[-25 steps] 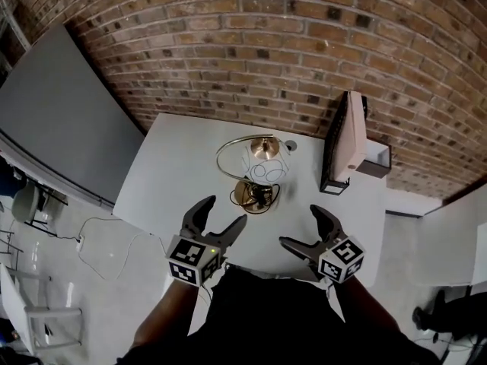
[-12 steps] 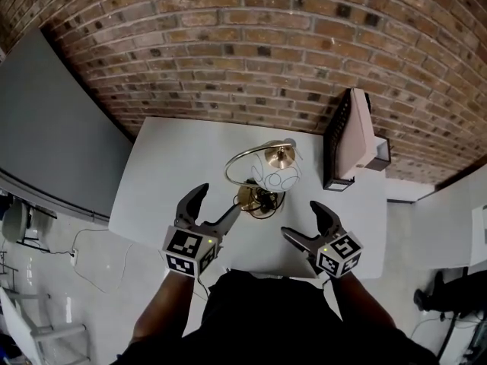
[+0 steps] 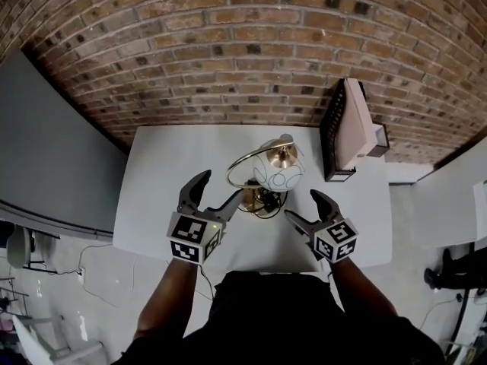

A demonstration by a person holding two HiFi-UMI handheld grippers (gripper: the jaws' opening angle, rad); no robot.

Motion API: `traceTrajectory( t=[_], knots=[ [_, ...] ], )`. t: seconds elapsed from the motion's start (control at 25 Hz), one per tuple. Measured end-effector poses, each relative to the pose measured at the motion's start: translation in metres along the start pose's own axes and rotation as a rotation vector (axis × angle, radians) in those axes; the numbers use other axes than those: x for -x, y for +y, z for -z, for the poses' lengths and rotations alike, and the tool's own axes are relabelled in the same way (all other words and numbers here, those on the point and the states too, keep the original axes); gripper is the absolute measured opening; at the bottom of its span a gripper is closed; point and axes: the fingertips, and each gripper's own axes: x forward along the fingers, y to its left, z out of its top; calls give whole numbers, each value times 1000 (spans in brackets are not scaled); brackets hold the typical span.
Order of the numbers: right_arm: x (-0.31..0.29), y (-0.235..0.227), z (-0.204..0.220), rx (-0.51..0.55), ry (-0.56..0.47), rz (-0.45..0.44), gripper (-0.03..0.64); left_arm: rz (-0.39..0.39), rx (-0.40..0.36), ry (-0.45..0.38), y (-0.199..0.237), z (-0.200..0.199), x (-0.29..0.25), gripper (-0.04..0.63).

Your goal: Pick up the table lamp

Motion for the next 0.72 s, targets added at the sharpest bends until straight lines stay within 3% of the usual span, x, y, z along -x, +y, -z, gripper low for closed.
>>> traceTrajectory(
  t=[0.32, 0.44, 0.72],
  knots=[
    [-22, -21, 15, -10, 42, 40, 385, 41, -44, 3, -1, -8, -22, 341],
    [-26, -26, 17, -15, 53, 42, 379, 29, -51, 2, 0, -8, -26, 263],
    [-37, -36, 21, -3, 64, 41, 357, -7, -76, 3, 4, -10, -27, 152]
  ],
)
